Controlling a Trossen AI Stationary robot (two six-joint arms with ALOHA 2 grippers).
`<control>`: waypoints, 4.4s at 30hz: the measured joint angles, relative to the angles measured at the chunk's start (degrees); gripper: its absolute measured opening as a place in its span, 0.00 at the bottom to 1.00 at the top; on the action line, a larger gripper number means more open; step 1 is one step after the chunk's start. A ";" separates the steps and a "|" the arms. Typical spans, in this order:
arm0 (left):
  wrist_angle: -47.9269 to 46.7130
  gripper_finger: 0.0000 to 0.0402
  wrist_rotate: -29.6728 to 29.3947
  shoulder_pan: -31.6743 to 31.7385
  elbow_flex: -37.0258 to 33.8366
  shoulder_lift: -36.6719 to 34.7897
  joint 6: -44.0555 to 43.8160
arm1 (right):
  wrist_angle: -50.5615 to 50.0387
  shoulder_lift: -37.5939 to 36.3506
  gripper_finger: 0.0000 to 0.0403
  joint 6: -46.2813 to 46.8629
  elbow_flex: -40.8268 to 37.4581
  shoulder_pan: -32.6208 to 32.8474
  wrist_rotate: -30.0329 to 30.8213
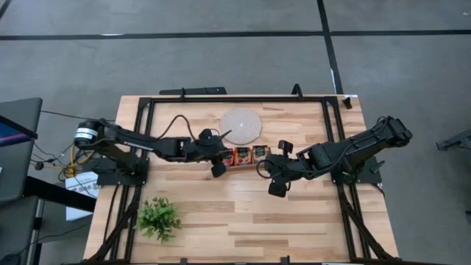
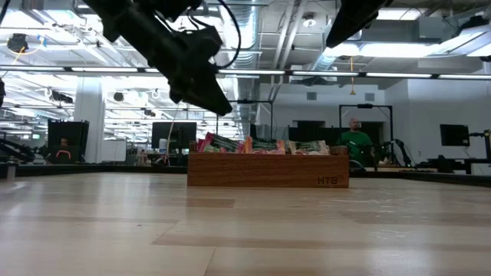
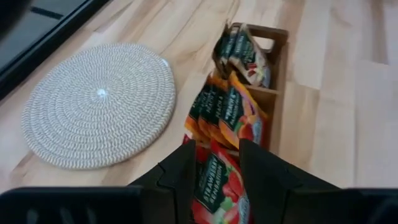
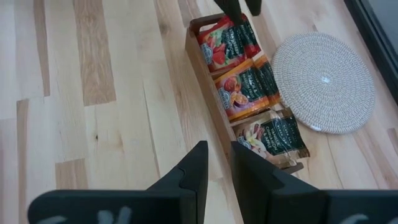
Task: Pick & Place Tea
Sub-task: Put the red tea bag into the left section of the wooden organizer, then return to Home Position
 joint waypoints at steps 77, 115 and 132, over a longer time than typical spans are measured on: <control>-41.17 0.29 -2.07 -11.01 13.48 -27.30 -16.72 | -15.87 -24.58 0.15 3.34 -0.78 5.66 10.86; -9.29 0.29 -11.40 -21.59 -18.53 -45.20 -30.34 | 0.65 -67.78 0.15 38.47 -43.43 18.75 12.07; 3.56 0.29 6.03 -21.56 -27.76 -63.77 -12.83 | 24.03 -82.28 0.15 4.94 -45.60 18.86 -2.48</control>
